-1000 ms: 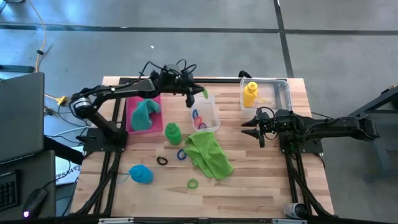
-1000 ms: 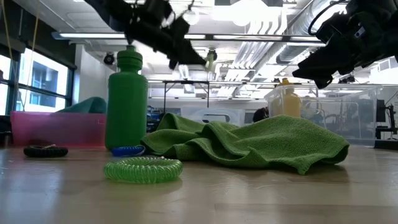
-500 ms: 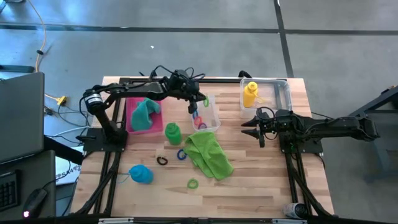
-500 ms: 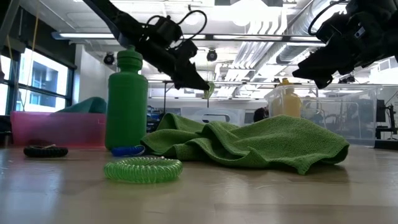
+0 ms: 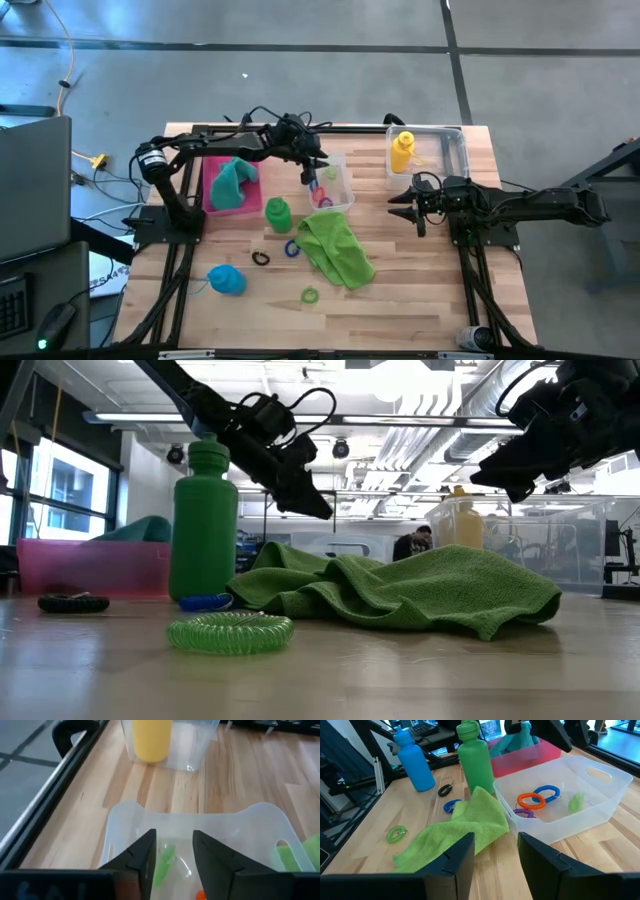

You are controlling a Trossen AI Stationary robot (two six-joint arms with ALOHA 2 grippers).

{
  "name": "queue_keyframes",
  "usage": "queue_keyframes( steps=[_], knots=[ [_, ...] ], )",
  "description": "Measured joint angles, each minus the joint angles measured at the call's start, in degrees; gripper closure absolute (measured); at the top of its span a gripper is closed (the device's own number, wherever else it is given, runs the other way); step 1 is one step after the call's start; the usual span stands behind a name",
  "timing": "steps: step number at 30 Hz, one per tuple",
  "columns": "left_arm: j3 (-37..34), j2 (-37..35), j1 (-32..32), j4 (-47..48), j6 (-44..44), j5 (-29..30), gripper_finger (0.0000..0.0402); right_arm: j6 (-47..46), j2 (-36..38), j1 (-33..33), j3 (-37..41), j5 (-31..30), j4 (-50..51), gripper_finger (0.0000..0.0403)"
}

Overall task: Pick & Place Sports Items
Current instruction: Put the left green spring keychain into the left transparent bin, then put the blue water bottle into the right transparent bin

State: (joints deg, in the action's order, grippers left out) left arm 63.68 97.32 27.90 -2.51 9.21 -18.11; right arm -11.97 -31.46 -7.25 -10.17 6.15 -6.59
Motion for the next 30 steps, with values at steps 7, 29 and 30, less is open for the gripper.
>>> queue_keyframes(
  steps=[7, 29, 30],
  knots=[
    [-0.05, -1.93, 0.00, 4.06, -0.22, -0.02, 0.0263, 0.02, 0.00, 0.00, 0.00, -0.02, -0.02, 0.0261],
    [-0.02, -35.99, -8.17, 33.68, -7.78, 8.99, 0.0263, 0.00, 0.01, 0.01, 0.00, -0.02, -0.02, 0.0261],
    [-0.02, -37.57, -9.35, 35.33, -7.52, 9.41, 0.0263, 0.00, 0.01, 0.00, 0.00, -0.02, -0.02, 0.0261]
  ],
)
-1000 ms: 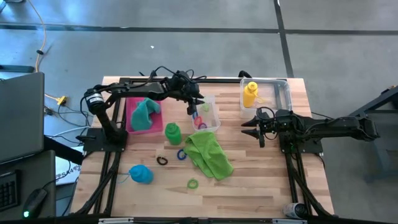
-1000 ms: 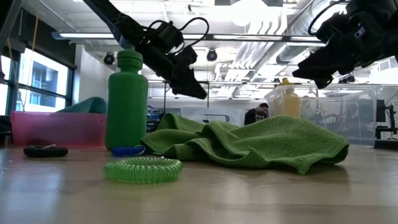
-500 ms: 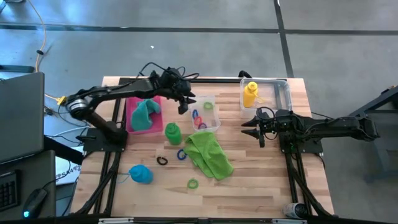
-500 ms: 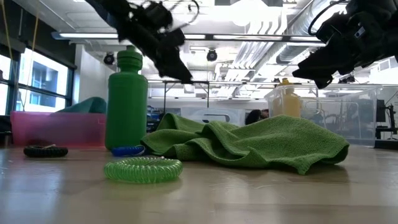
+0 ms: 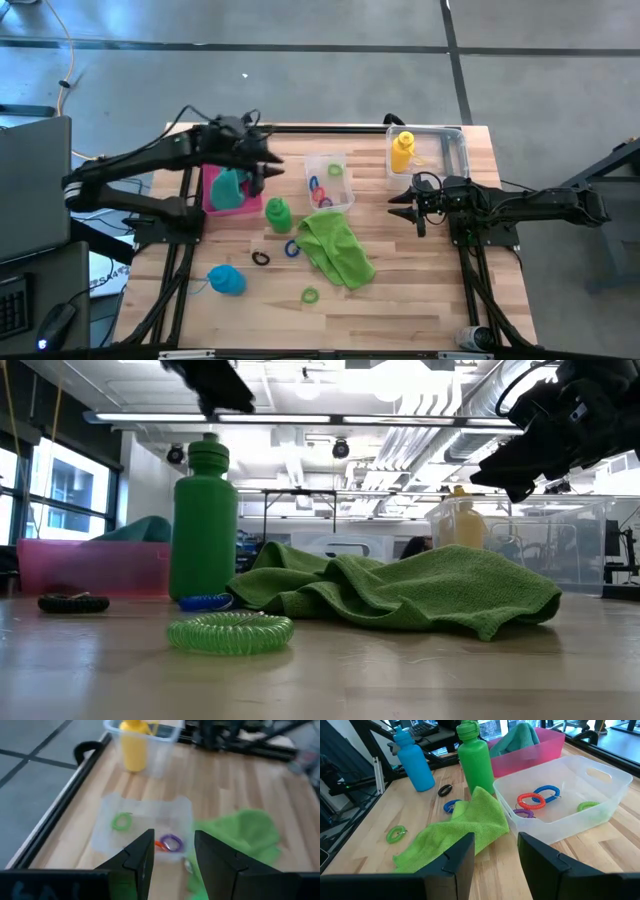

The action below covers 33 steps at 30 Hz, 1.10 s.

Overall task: Pick & Place Sports Items
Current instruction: Put the blue water bottle into the right transparent bin

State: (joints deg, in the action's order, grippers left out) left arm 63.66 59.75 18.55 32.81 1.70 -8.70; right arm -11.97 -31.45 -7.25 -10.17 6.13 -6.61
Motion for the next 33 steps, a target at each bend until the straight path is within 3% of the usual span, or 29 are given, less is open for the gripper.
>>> queue_keyframes(
  steps=[4, 8, 16, 25, 33],
  knots=[
    [0.00, -5.66, -4.90, 7.01, -0.95, 1.56, 0.0263, 0.00, -0.01, 0.00, 0.00, 0.00, 0.00, 0.0261],
    [0.00, -10.44, -9.60, 11.98, -7.27, 2.61, 0.0263, 0.02, -0.01, 0.00, 0.00, 0.02, 0.00, 0.0261],
    [0.00, -16.95, -16.66, 18.09, -15.15, -0.13, 0.0263, 0.01, 0.01, 0.01, 0.00, 0.00, 0.00, 0.0261],
    [0.00, -17.67, -20.76, 18.85, -15.30, 5.83, 0.0263, 0.00, 0.01, 0.02, 0.00, 0.00, 0.00, 0.0261],
    [0.00, -16.05, -20.99, 19.41, -11.93, 6.16, 0.0263, 0.02, 0.01, 0.02, 0.00, 0.02, 0.00, 0.0261]
  ],
)
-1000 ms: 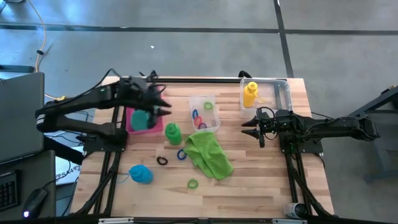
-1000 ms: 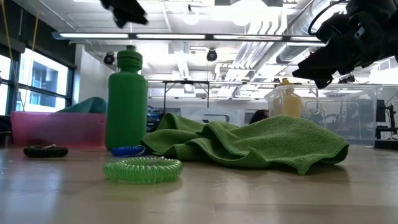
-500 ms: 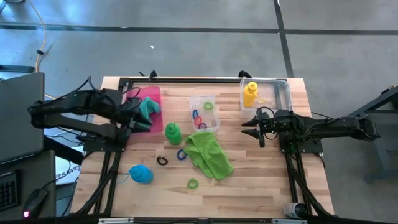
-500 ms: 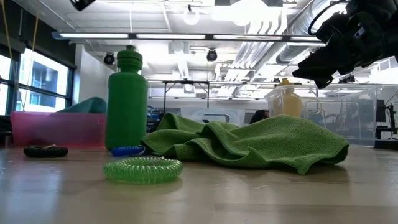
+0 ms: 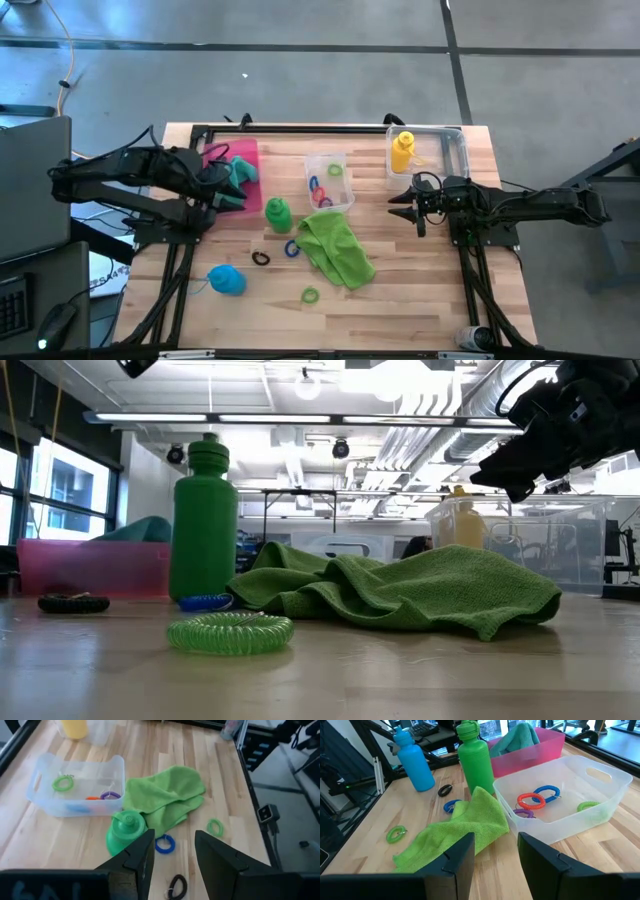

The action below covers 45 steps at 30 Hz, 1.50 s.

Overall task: Pick & Place Sports Items
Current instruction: Put the blue water bottle into the right transparent bin

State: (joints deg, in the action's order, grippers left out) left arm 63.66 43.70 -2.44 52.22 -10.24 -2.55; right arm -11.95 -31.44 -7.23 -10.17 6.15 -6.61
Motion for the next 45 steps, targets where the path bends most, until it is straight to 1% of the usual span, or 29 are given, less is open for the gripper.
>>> queue_keyframes(
  steps=[6, 8, 10, 12, 15, 16, 17, 18, 21, 24, 29, 32, 36, 39, 45],
  knots=[
    [0.00, -0.16, -0.38, 0.08, 5.47, -1.14, 0.0260, -0.02, 0.00, -0.02, 0.00, -0.02, 0.00, 0.0261],
    [0.02, -0.45, -1.00, 0.07, 6.60, -1.71, 0.0244, -0.02, -0.02, -0.02, 0.00, -0.02, 0.00, 0.0261],
    [0.03, -1.04, -1.95, 0.09, 5.76, -1.76, 0.0207, -0.02, 0.00, 0.00, 0.00, 0.00, 0.00, 0.0261],
    [0.09, -1.15, -3.43, 0.17, 4.37, -1.68, 0.0152, -0.02, -0.02, 0.00, 0.00, -0.01, 0.00, 0.0261],
    [0.09, -1.12, -6.38, 1.98, 0.33, -1.62, 0.0059, -0.01, -0.01, 0.00, 0.00, -0.01, 0.00, 0.0261],
    [0.09, -1.01, -7.32, 2.96, -1.60, -1.35, 0.0033, -0.02, 0.00, 0.00, 0.00, -0.01, 0.01, 0.0261],
    [0.09, -0.86, -8.38, 4.27, -3.56, -0.80, 0.0018, 0.00, -0.01, -0.02, 0.00, -0.02, 0.00, 0.0261],
    [0.09, -0.72, -9.55, 5.58, -4.68, -0.23, 0.0012, 0.00, 0.00, -0.02, 0.00, -0.02, 0.00, 0.0261],
    [0.09, -0.60, -13.77, 7.81, -5.65, 0.56, 0.0028, 0.00, 0.00, 0.00, -0.02, -0.02, 0.00, 0.0261],
    [0.09, -0.30, -19.42, 8.40, -8.12, 3.30, 0.0028, -0.01, 0.00, -0.01, 0.00, -0.01, 0.00, 0.0261],
    [0.13, 1.13, -30.80, 8.90, -13.39, 11.56, 0.0005, -0.02, 0.00, -0.02, 0.00, 0.00, 0.00, 0.0261],
    [0.39, 2.99, -37.47, 9.24, -16.88, 16.04, 0.0006, -0.01, 0.00, 0.00, 0.00, 0.00, 0.00, 0.0261],
    [1.65, 6.65, -44.62, 10.20, -21.47, 21.57, 0.0004, -0.02, -0.01, -0.01, -0.01, -0.02, 0.00, 0.0261],
    [2.63, 9.50, -48.34, 10.66, -23.88, 24.31, 0.0002, -0.02, -0.02, -0.02, 0.00, -0.02, 0.00, 0.0261],
    [4.26, 14.70, -52.16, 11.28, -27.55, 24.37, 0.0002, -0.01, 0.00, 0.00, -0.02, -0.01, 0.00, 0.0261]
  ],
)
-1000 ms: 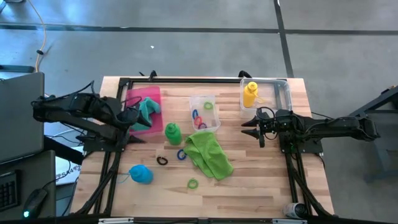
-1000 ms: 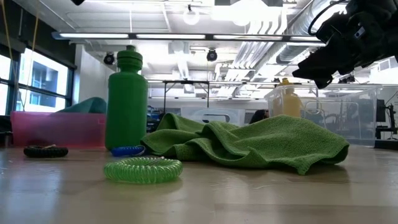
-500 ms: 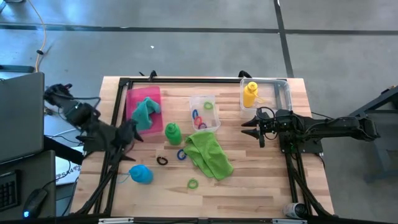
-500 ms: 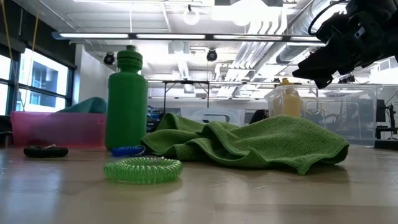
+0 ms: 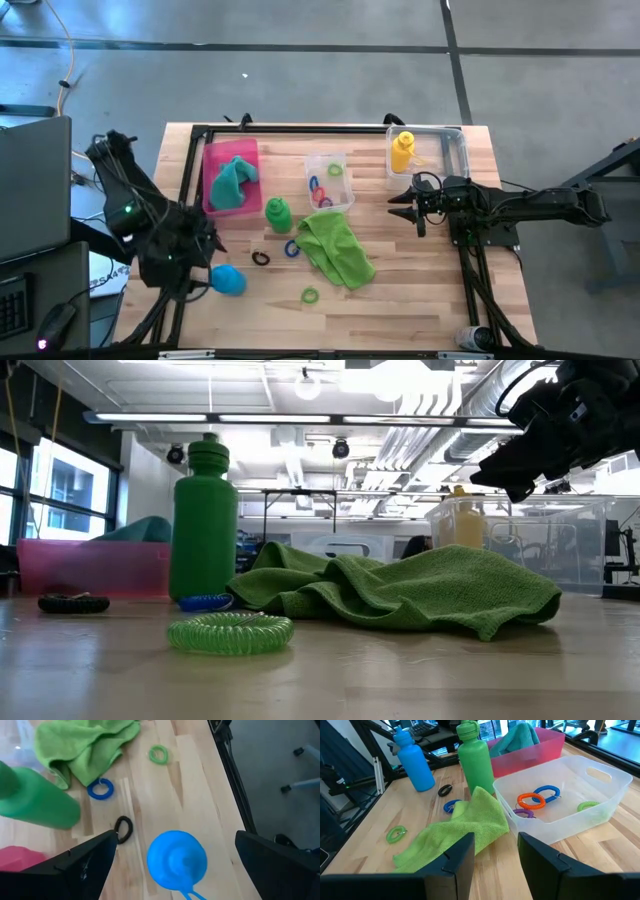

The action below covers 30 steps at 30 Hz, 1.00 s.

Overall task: Pick & Place Sports Items
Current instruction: Put the blue water bottle into the right transparent bin

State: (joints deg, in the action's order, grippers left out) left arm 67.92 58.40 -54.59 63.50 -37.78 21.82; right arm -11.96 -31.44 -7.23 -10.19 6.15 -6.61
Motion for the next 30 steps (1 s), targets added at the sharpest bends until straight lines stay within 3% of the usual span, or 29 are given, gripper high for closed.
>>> queue_keyframes(
  steps=[12, 30],
  knots=[
    [0.09, 4.67, -2.00, 0.55, -0.87, -3.01, 0.0002, -0.01, 0.00, -0.01, 0.00, -0.01, 0.00, 0.0261],
    [-1.71, 7.12, 0.33, 4.24, -1.13, -8.14, 0.0002, 0.01, -0.01, -0.02, 0.02, -0.02, 0.00, 0.0261]
  ],
)
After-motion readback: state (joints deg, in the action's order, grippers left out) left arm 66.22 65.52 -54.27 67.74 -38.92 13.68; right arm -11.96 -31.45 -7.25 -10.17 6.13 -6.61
